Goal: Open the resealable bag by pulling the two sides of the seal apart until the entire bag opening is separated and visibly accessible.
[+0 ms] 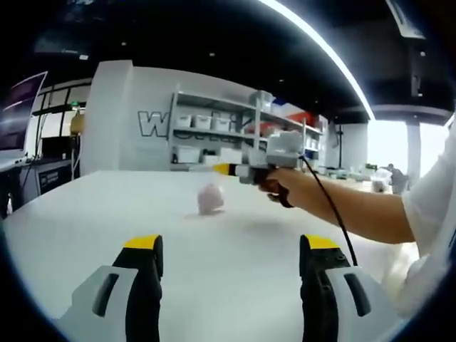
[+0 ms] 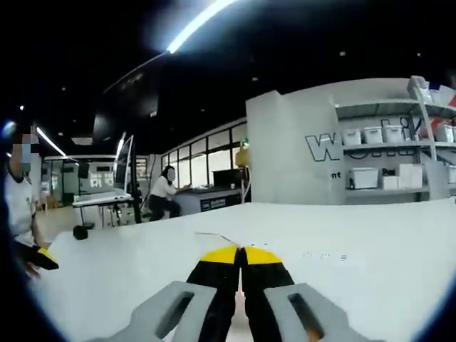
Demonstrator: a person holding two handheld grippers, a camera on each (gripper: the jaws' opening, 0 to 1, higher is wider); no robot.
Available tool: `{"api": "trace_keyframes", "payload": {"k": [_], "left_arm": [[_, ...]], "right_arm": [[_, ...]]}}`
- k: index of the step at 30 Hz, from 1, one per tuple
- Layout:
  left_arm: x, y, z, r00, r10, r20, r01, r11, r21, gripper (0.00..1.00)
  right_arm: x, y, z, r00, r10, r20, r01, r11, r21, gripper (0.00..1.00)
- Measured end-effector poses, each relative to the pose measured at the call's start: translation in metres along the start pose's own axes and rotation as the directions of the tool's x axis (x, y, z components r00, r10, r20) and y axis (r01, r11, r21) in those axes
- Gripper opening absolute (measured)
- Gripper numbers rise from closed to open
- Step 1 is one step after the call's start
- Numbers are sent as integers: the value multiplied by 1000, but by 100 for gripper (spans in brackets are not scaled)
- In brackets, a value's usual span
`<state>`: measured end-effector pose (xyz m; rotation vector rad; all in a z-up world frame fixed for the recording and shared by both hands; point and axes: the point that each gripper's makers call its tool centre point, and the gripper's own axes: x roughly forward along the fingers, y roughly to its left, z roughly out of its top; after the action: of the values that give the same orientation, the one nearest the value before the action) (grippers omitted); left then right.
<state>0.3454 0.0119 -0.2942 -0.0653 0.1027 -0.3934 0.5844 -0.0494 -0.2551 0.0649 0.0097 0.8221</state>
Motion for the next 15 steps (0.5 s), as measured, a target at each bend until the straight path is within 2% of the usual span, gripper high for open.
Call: {"api": "trace_keyframes", "payload": {"k": [10,15], "left_arm": [[-1,-3,2,1000,-7,4,7,1000,-3,78],[0,-5,1,1000,-13,2,13,1000,-4,78]], "right_arm": [[-10,-1,6,1000,0,26,-1,1000,20,0],[-20,12,8,999,9,33,-10,1000,22,0]]}}
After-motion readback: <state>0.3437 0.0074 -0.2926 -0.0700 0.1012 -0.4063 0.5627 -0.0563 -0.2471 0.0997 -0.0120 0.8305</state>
